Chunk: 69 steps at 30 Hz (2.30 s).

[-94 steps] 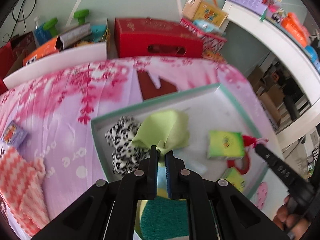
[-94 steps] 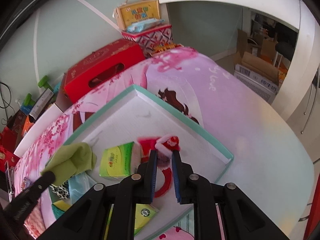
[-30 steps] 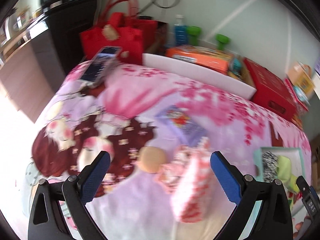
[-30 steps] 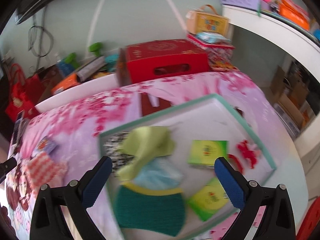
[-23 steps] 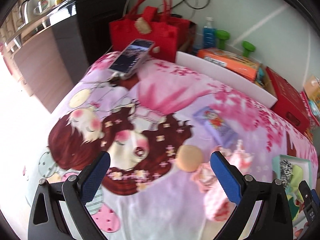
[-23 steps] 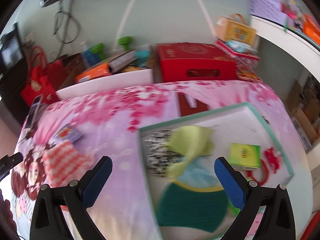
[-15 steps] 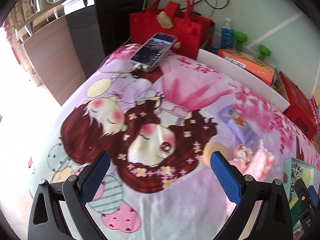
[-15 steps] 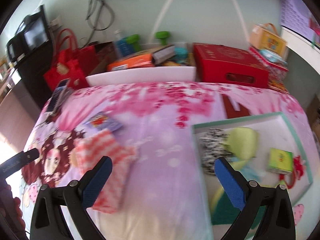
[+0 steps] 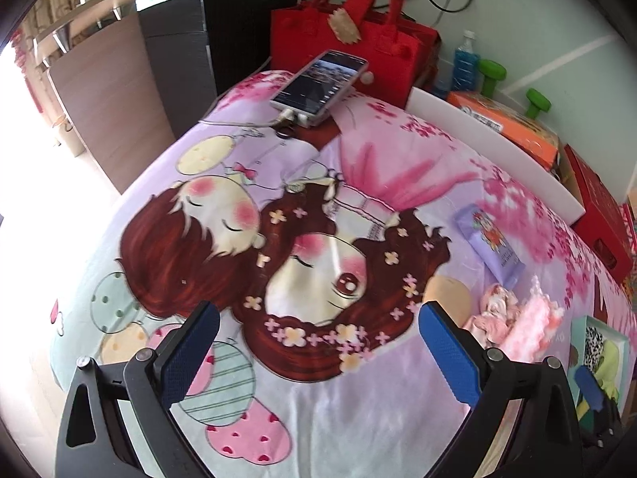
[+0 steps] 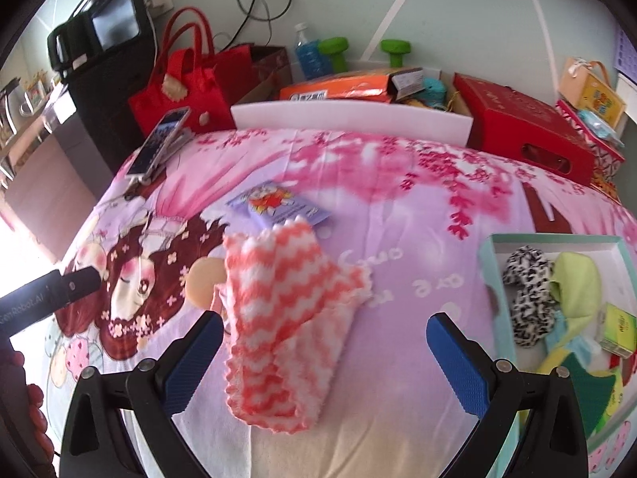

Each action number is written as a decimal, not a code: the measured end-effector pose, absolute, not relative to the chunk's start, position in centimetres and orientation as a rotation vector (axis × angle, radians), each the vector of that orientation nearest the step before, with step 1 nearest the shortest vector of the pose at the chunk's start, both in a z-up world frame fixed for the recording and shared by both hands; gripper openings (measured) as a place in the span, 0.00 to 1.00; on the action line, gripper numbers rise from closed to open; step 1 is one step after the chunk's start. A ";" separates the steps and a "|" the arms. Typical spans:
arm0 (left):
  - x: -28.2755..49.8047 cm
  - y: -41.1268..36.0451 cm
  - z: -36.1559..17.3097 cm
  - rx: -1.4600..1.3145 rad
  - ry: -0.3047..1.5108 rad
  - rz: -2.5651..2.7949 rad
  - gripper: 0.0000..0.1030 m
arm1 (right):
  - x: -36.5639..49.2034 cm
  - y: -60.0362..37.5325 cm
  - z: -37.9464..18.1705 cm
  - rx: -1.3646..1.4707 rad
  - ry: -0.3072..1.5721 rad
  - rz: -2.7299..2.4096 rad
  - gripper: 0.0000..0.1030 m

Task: Organize soft objects
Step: 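Grasp the pink-white striped towel with the right gripper and lift it, then grasp the pink scrunchie with the left gripper while the right gripper holds the towel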

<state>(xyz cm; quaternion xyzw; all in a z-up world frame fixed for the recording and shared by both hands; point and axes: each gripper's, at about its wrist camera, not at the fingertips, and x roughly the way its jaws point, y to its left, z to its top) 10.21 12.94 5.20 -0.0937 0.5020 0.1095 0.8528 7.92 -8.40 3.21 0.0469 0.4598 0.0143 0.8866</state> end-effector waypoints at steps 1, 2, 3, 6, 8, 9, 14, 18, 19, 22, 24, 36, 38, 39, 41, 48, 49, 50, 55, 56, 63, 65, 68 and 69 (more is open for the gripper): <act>10.3 12.7 5.0 -0.196 1.062 0.224 0.97 | 8.0 -8.3 3.0 0.094 0.962 0.033 1.00; 10.3 12.5 5.0 -0.196 1.066 0.221 0.97 | 8.1 -8.1 2.6 0.093 0.969 0.039 1.00; 10.5 12.3 4.8 -0.195 1.071 0.216 0.97 | 8.2 -7.9 2.2 0.087 0.982 0.042 1.00; 10.7 11.7 4.4 -0.187 1.086 0.203 0.97 | 8.4 -7.5 1.1 0.070 1.012 0.041 1.00; 10.9 11.2 4.2 -0.185 1.093 0.189 0.97 | 8.6 -7.4 0.4 0.062 1.034 0.045 1.00; 10.9 11.1 4.2 -0.186 1.095 0.186 0.97 | 8.6 -7.4 0.1 0.058 1.043 0.045 1.00; 11.1 10.3 3.9 -0.195 1.103 0.157 0.97 | 8.9 -8.2 -1.0 0.075 1.068 0.025 1.00; 11.3 9.5 3.8 -0.203 1.106 0.133 0.97 | 9.0 -9.5 -1.6 0.105 1.086 0.007 1.00; 11.4 9.3 3.7 -0.208 1.107 0.124 0.97 | 9.0 -9.7 -1.7 0.114 1.089 0.010 1.00; 11.5 8.7 3.6 -0.234 1.104 0.096 0.97 | 8.9 -10.3 -1.8 0.136 1.092 0.011 0.95; 11.6 8.3 3.5 -0.259 1.103 0.077 0.97 | 8.9 -10.2 -1.7 0.145 1.087 0.026 0.90; 12.3 6.6 1.8 -0.278 1.182 0.020 0.97 | 8.7 -8.9 -1.5 0.214 1.076 0.152 0.44; 12.3 6.3 1.6 -0.276 1.189 0.023 0.97 | 8.6 -8.9 -1.5 0.227 1.077 0.165 0.40; 12.4 6.2 1.5 -0.282 1.195 0.023 0.97 | 8.6 -8.9 -1.6 0.232 1.077 0.168 0.36; 12.5 6.1 1.2 -0.308 1.202 0.011 0.97 | 8.6 -9.0 -1.6 0.240 1.076 0.175 0.30; 12.8 5.1 0.5 -0.333 1.216 -0.014 0.97 | 8.5 -9.6 -1.4 0.280 1.063 0.190 0.21; 12.9 5.0 0.4 -0.341 1.220 -0.019 0.97 | 8.5 -9.6 -1.3 0.279 1.062 0.190 0.20; 13.0 4.9 0.2 -0.351 1.223 -0.024 0.95 | 8.4 -9.7 -1.3 0.278 1.062 0.191 0.19; 13.2 4.4 -0.4 -0.383 1.243 -0.067 0.76 | 8.4 -10.3 -1.3 0.289 1.075 0.186 0.19; 13.2 4.2 -0.4 -0.382 1.245 -0.070 0.70 | 8.4 -10.4 -1.3 0.291 1.078 0.185 0.19; 13.3 3.0 -0.8 -0.409 1.265 -0.147 0.30 | 8.4 -10.8 -1.5 0.300 1.090 0.178 0.19; 13.4 2.7 -1.2 -0.402 1.271 -0.151 0.23 | 8.5 -10.8 -1.6 0.300 1.093 0.178 0.19; 13.5 2.3 -1.5 -0.394 1.271 -0.151 0.19 | 8.5 -10.9 -1.8 0.307 1.099 0.178 0.19; 13.5 2.2 -1.6 -0.390 1.270 -0.151 0.18 | 8.6 -10.9 -2.0 0.309 1.102 0.179 0.19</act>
